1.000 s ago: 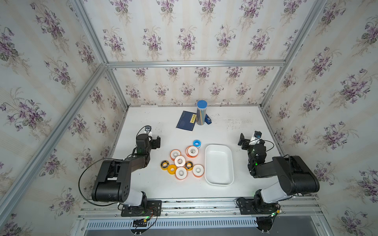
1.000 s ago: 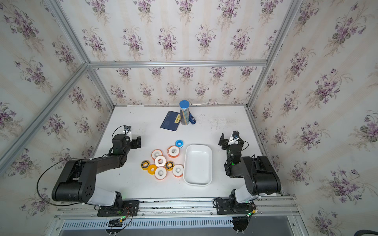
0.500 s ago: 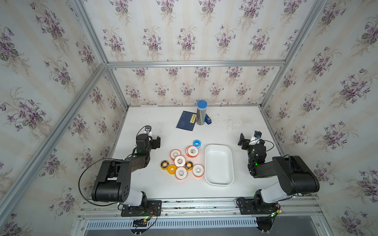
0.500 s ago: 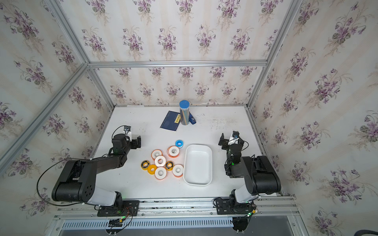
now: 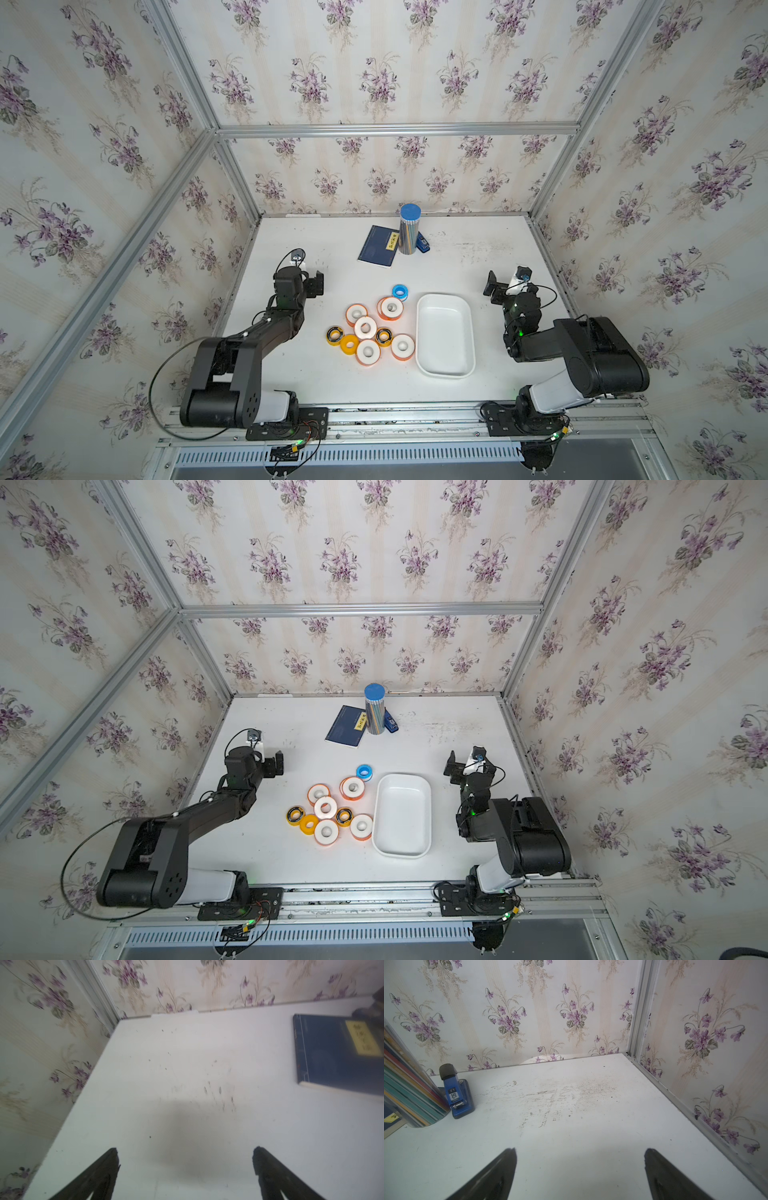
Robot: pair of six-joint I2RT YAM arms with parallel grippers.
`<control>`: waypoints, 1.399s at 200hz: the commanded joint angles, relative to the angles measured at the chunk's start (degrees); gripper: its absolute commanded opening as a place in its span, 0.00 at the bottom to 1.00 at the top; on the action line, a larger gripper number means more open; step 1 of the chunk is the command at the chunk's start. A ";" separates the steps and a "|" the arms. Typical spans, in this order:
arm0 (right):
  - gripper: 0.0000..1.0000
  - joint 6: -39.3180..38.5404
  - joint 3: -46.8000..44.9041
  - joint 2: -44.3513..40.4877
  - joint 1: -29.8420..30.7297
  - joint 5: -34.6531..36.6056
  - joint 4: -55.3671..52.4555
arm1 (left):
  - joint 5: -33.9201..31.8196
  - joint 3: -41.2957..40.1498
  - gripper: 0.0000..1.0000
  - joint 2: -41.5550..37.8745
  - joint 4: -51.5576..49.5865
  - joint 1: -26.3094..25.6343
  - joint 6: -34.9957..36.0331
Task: Put the sealing tape into the storage box
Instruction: Adjust the storage box at the center of the board.
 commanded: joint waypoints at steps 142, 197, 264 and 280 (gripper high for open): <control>0.95 25.20 23.21 -37.69 0.70 -14.73 -86.47 | 25.57 15.61 1.00 -22.81 -52.09 -0.04 -28.76; 0.87 27.21 23.24 -36.12 11.43 -15.55 -95.45 | 31.30 12.14 1.00 -19.36 -52.30 -0.34 -28.81; 0.60 32.81 19.90 -24.69 22.63 -5.32 -95.23 | 28.78 10.27 1.00 -20.46 -51.90 -0.92 -28.41; 0.51 32.48 19.36 -22.69 22.73 -6.22 -94.24 | 27.78 10.53 1.00 -20.81 -52.64 -0.92 -28.20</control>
